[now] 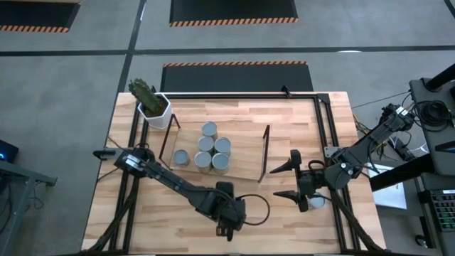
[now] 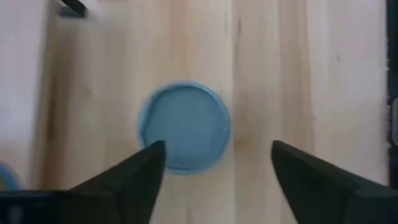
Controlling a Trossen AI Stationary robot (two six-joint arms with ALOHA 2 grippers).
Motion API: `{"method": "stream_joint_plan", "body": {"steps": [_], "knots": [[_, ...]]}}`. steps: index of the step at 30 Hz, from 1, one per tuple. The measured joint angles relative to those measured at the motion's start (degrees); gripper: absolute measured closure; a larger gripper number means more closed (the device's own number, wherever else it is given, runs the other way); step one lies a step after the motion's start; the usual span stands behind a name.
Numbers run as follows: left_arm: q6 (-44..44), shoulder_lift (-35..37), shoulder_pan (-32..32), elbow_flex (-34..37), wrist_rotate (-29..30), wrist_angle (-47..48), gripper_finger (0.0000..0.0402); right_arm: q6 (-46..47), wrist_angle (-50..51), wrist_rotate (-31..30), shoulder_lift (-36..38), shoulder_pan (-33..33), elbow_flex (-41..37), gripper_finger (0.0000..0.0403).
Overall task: Pick and place cans onto a shelf
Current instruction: Put the canned carrots on the shelf
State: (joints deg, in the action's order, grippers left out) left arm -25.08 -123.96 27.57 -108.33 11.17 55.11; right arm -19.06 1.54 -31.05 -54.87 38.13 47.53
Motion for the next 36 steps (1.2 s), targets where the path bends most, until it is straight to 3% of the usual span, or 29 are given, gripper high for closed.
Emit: {"method": "stream_joint_plan", "body": {"steps": [5, 10, 30, 36], "knots": [[3.2, -0.3, -0.5, 0.0, 1.6, -2.2, 0.0052, 0.5, 0.1, 0.0, 0.0, 0.0, 0.0, 0.0076], [5.7, -1.4, -1.3, 0.1, 1.7, -4.4, 0.0012, 1.1, 0.3, 0.0, 0.0, 0.0, 0.0, 0.0076], [7.9, -2.2, -5.2, 4.4, -7.7, -8.2, 0.0025, 1.5, 1.6, 0.0, 0.0, 0.0, 0.0, 0.0076], [7.9, -2.1, -5.5, 5.6, -7.9, -9.7, 0.0032, 1.5, 1.6, 0.0, 0.0, 0.0, 0.0, 0.0076]]}}
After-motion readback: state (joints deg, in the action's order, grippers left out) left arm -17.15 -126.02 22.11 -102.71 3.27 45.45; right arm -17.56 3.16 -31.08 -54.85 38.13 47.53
